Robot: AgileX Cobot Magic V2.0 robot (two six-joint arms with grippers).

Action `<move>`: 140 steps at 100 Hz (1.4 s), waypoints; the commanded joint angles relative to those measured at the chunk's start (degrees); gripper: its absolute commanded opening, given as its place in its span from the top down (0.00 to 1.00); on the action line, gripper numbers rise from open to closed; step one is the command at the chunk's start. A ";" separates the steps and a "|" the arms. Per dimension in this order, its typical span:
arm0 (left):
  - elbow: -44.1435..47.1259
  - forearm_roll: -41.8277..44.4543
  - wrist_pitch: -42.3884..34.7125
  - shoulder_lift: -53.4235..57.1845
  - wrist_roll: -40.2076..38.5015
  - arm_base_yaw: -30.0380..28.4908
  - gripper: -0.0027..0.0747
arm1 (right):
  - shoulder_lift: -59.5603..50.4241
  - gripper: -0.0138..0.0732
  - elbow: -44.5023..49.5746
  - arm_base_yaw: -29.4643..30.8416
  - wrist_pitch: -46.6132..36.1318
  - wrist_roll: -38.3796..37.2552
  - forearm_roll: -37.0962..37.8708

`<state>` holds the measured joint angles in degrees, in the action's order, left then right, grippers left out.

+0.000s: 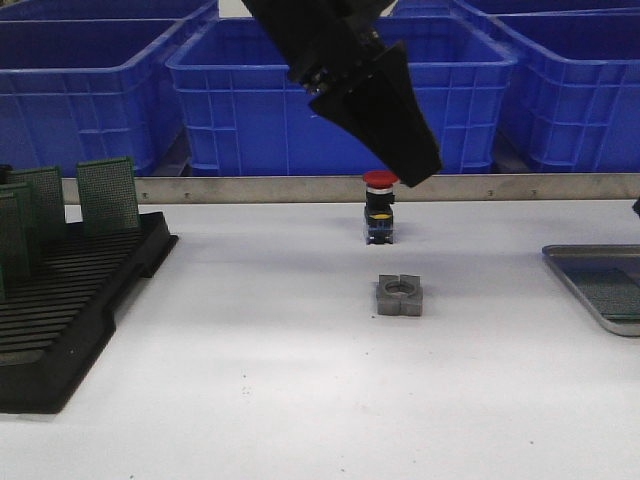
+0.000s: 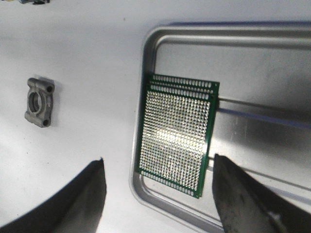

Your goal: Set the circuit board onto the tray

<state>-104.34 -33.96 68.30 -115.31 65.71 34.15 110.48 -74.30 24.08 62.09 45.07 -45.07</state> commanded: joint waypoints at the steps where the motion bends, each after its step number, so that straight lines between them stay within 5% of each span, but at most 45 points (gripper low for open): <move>1: -1.84 -2.36 -2.69 6.27 -3.60 0.15 0.11 | -5.99 0.27 -1.44 -0.26 -0.07 0.14 -2.27; 41: 5.63 6.08 -21.38 22.96 -19.79 -4.45 0.11 | -22.91 0.27 3.77 -12.26 -15.74 0.20 0.02; 68: 27.04 5.13 -43.24 41.02 -22.64 -14.40 0.11 | -38.24 0.27 11.41 -20.12 -29.93 0.25 4.93; 104: 56.82 -0.57 -64.31 67.11 -22.64 -23.13 0.11 | -62.15 0.27 30.24 -20.87 -48.94 2.26 5.49; 140: 74.74 -0.86 -67.66 84.95 -22.64 -23.13 0.11 | -84.77 0.27 46.87 -20.87 -53.02 2.26 5.16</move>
<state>-30.48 -34.03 4.82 -33.03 43.49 11.20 29.89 -28.78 3.05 13.61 46.87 -38.94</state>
